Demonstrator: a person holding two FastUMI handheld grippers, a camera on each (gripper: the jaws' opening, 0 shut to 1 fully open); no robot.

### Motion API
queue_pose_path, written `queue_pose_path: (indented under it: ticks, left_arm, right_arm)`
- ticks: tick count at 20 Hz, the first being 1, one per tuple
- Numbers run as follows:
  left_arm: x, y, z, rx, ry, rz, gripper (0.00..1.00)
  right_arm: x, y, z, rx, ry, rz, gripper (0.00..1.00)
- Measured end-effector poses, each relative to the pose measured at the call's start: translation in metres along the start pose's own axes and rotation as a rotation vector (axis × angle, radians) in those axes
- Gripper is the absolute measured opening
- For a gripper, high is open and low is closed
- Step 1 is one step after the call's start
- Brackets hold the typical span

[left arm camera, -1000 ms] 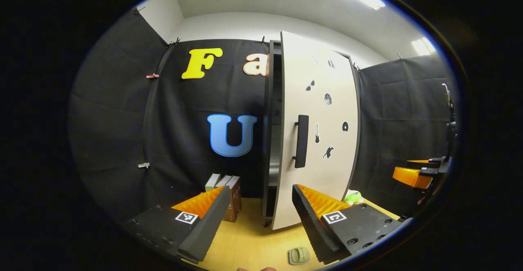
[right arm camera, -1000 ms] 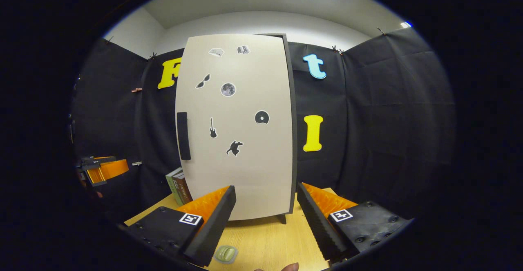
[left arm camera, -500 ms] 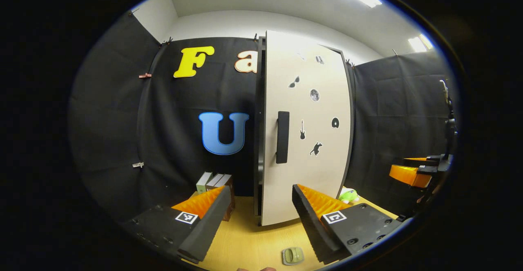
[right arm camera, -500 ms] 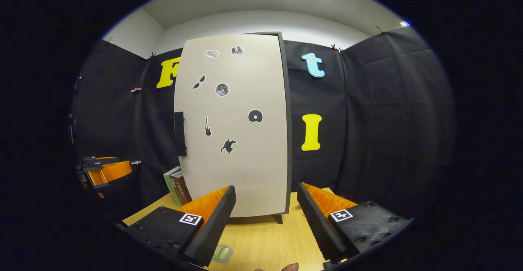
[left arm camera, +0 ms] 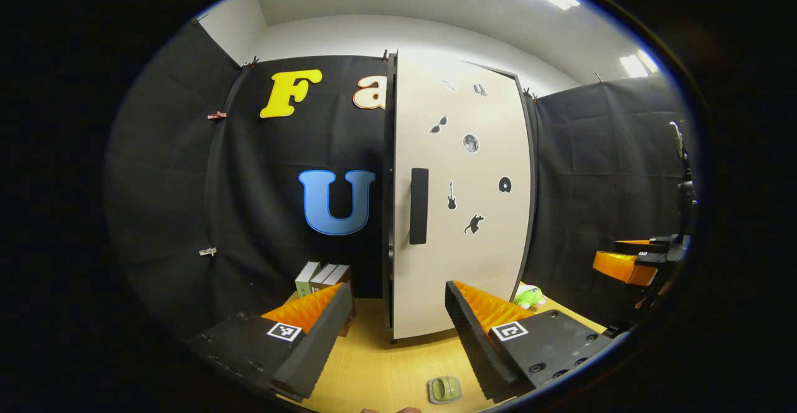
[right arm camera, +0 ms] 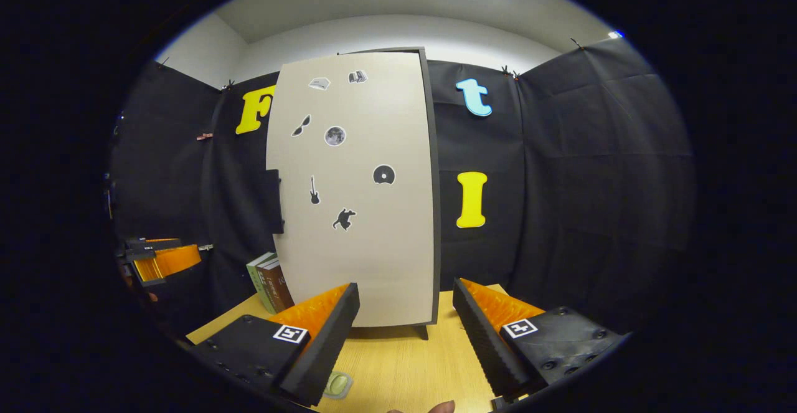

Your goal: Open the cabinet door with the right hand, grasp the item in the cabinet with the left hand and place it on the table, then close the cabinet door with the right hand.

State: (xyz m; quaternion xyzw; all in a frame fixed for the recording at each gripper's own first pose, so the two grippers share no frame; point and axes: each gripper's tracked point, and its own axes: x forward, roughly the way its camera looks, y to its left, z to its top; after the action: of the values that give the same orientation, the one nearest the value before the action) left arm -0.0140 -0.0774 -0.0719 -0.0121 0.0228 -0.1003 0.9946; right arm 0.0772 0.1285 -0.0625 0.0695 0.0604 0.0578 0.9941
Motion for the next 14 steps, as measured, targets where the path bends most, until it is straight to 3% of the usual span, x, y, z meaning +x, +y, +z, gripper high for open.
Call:
queue_pose_path:
  ticks: [14]
  left_arm:
    - [0.0033,-0.0077,-0.0007,0.009,0.004,-0.008,0.95]
  right_arm:
    - [0.0007,-0.0047,-0.003,-0.005,0.002,-0.002,0.97]
